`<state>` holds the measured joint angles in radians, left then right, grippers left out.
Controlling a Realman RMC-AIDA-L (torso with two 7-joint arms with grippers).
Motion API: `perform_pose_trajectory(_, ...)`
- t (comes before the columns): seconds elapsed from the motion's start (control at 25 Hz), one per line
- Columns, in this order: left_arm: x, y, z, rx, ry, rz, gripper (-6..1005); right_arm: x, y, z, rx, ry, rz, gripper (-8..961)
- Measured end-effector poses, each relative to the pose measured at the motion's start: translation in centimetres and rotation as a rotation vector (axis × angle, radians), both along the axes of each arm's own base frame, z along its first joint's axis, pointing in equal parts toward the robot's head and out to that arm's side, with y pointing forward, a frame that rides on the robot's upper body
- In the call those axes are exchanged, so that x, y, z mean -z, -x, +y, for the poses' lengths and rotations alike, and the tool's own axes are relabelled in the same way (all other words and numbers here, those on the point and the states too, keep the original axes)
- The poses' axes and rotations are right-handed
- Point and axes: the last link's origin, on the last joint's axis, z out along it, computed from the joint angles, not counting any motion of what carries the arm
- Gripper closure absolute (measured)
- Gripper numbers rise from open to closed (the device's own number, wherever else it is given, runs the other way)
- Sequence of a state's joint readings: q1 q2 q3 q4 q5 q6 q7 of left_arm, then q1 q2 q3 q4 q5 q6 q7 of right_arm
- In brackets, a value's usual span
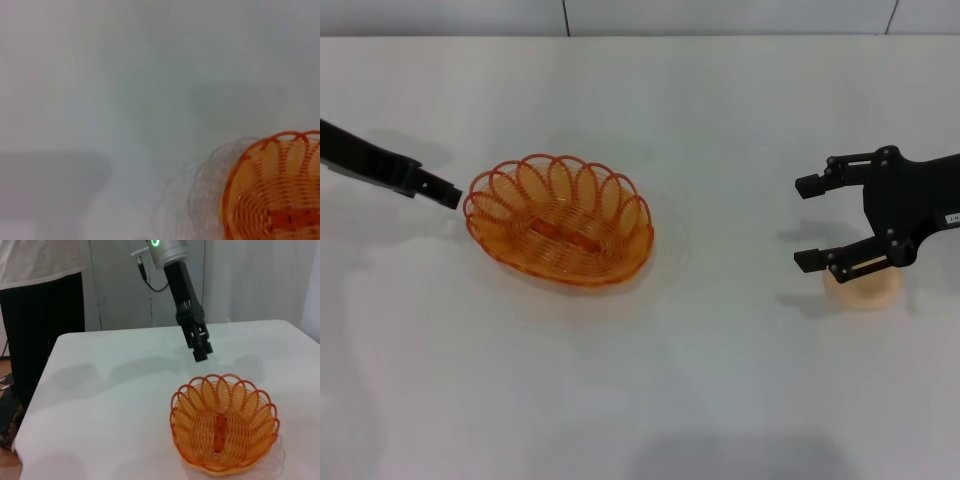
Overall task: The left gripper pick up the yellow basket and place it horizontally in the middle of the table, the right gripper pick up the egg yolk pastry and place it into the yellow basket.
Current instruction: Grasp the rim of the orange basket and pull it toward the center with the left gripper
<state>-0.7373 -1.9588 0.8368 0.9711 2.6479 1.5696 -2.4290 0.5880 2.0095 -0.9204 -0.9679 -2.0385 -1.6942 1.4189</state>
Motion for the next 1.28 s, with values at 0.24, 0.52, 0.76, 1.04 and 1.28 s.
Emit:
perform_pose_trajectory(0.24,2.2,0.0,0.9,-0.003,0.016,-0.004,358,0.2,0.2,0.1,-0.008,0.005,-0.006,98)
perform_pose_trajectory(0.52,3.9,-0.3,1.2,0.021,0.030,0.020,361,0.3,0.3,0.1,-0.009,0.007,-0.006,98)
perform_pose_trajectory(0.76,3.9,0.1,1.4,0.024,0.002,0.029,377,0.3,0.1,0.1,-0.005,0.005,-0.006,98)
perform_pose_trajectory(1.04,4.2,0.2,1.4,0.036,0.004,0.027,466,0.3,0.1,0.1,-0.005,0.005,-0.006,98)
perform_pose_trajectory(1.28,4.4,0.2,1.4,0.047,0.009,0.028,578,0.3,0.3,0.2,-0.009,0.003,-0.007,98)
